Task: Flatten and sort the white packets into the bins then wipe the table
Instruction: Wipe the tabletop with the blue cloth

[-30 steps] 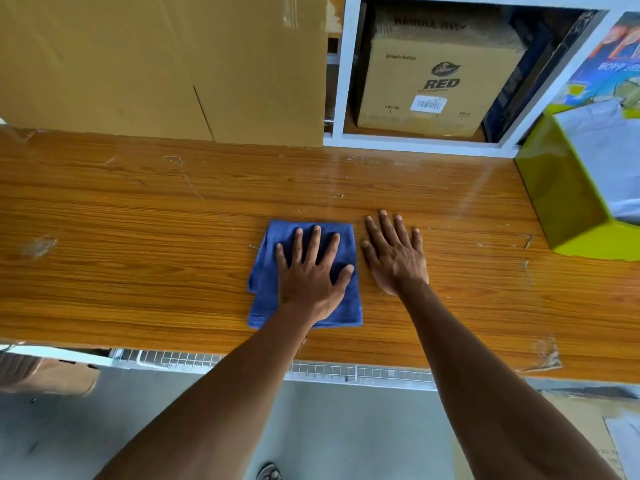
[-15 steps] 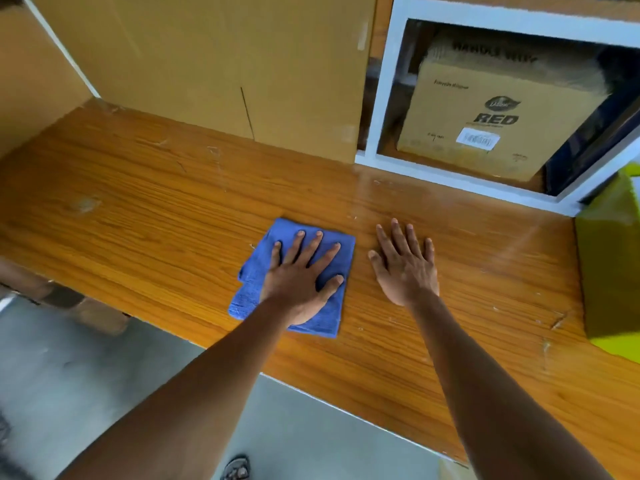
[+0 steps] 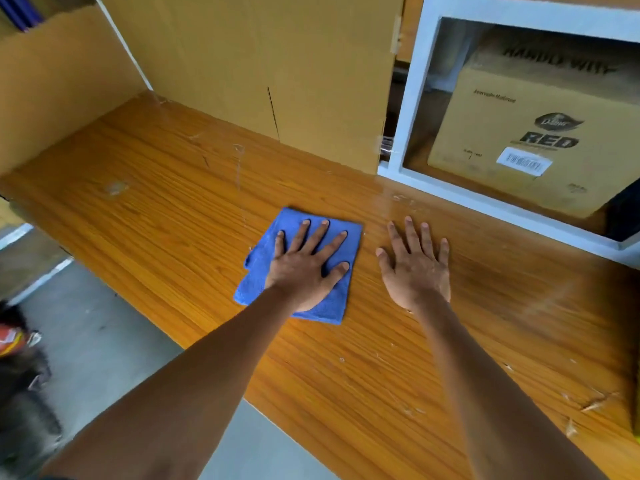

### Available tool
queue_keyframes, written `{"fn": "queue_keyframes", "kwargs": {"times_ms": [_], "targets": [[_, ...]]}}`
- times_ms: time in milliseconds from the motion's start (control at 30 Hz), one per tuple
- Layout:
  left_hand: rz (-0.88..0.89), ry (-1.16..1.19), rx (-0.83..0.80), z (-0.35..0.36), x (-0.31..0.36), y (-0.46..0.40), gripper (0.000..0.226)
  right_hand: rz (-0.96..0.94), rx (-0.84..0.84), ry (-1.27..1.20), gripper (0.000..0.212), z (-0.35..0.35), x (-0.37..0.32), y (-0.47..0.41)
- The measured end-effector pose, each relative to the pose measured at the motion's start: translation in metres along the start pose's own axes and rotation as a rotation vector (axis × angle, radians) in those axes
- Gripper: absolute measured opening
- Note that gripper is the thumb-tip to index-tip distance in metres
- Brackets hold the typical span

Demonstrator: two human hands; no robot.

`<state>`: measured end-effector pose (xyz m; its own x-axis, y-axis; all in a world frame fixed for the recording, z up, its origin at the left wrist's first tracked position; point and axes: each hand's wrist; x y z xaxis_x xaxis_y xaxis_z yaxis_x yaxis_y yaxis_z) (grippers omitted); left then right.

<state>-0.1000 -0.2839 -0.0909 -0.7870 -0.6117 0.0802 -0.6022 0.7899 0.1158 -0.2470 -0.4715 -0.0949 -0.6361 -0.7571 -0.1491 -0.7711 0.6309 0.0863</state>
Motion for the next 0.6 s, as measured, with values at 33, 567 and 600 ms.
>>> {"fn": "queue_keyframes", "kwargs": {"times_ms": [33, 567, 600], "targets": [[0.001, -0.001, 0.001, -0.002, 0.001, -0.016, 0.068, -0.005, 0.006, 0.003, 0.067, 0.001, 0.001, -0.003], [-0.052, 0.013, 0.001, -0.005, 0.008, -0.046, 0.067, -0.022, 0.018, 0.033, 0.068, 0.001, 0.008, -0.029], [-0.050, 0.014, 0.002, -0.007, 0.010, -0.066, 0.067, -0.020, 0.026, 0.037, 0.068, 0.002, 0.008, -0.031]]}}
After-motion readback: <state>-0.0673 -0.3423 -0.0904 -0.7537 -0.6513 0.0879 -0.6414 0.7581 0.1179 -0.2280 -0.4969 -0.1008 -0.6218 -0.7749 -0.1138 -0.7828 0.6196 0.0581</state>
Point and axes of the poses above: each hand's wrist, its own y-axis away from the middle knuckle, its own z-axis out of the palm, x = y × z
